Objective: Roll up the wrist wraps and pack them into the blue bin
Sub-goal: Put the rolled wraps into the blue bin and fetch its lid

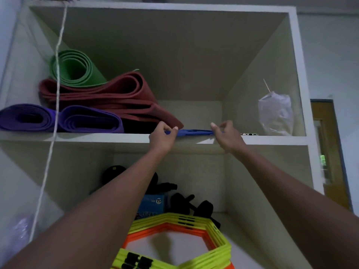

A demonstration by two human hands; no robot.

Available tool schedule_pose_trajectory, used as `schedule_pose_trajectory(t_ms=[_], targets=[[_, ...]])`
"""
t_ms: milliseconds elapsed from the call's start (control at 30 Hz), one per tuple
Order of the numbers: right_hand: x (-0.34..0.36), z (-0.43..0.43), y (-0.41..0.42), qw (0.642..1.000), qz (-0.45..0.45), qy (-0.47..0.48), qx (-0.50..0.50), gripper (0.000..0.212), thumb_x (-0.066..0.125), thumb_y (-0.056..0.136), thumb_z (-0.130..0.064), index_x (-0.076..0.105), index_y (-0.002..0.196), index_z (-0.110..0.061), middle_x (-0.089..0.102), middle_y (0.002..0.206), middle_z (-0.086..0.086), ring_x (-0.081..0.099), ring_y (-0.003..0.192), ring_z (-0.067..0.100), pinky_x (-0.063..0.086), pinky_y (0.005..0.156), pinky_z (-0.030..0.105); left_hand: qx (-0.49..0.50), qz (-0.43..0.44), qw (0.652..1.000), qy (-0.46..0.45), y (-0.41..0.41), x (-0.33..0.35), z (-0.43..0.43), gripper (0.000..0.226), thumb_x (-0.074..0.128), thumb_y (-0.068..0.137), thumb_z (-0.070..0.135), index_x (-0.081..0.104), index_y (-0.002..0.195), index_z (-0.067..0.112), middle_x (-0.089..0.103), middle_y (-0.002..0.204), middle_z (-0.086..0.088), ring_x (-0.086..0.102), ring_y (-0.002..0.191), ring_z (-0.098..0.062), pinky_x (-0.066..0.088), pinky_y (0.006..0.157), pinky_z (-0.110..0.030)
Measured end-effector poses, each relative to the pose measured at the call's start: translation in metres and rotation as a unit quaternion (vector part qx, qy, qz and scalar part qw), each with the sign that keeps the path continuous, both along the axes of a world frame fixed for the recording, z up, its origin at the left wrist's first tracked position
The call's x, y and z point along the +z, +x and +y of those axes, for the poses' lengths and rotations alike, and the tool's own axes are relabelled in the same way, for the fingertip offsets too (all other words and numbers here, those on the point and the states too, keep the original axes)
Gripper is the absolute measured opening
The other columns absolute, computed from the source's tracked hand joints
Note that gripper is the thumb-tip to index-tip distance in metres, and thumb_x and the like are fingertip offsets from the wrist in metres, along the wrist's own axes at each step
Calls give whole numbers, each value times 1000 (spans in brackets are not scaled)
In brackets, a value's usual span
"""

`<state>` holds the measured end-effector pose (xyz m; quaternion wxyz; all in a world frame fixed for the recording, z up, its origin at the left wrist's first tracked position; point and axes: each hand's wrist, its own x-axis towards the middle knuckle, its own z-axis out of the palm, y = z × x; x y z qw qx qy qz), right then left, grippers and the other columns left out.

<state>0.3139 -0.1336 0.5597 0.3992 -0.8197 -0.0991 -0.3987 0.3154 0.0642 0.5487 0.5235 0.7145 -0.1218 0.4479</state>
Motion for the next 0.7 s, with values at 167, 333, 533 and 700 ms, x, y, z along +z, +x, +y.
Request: schedule_pose_trajectory(t_ms=[167,333,533,700], targets=[[-3,8,-5,977,52,182,96,50,51,94,-41,39,124,-2,51,109,14,63,72,30,51,56,35,-113,25,989,-91,-15,-20,14,18,61,84,11,47,73,14,61,75,-9,61,54,-11,49,57,-22],[-25,10,-21,939,77,267,201,17,51,95,-4,56,107,6,60,78,14,57,59,20,54,46,23,-211,60,968,-121,-36,-62,39,37,67,82,8,41,108,16,60,103,-15,65,72,-18,54,64,-25],[-125,18,-57,884,85,379,261,24,50,93,4,55,113,-9,61,86,8,61,67,19,55,47,18,-185,100,975,-76,-66,-121,72,58,61,88,15,35,139,20,64,115,-12,63,103,-24,53,91,-48],[-264,35,-103,853,150,398,303,27,57,91,-5,57,115,-17,67,92,5,65,76,17,54,60,25,-92,64,990,-85,-111,-205,113,44,58,90,19,46,132,26,64,105,8,63,97,-8,52,83,-20]])
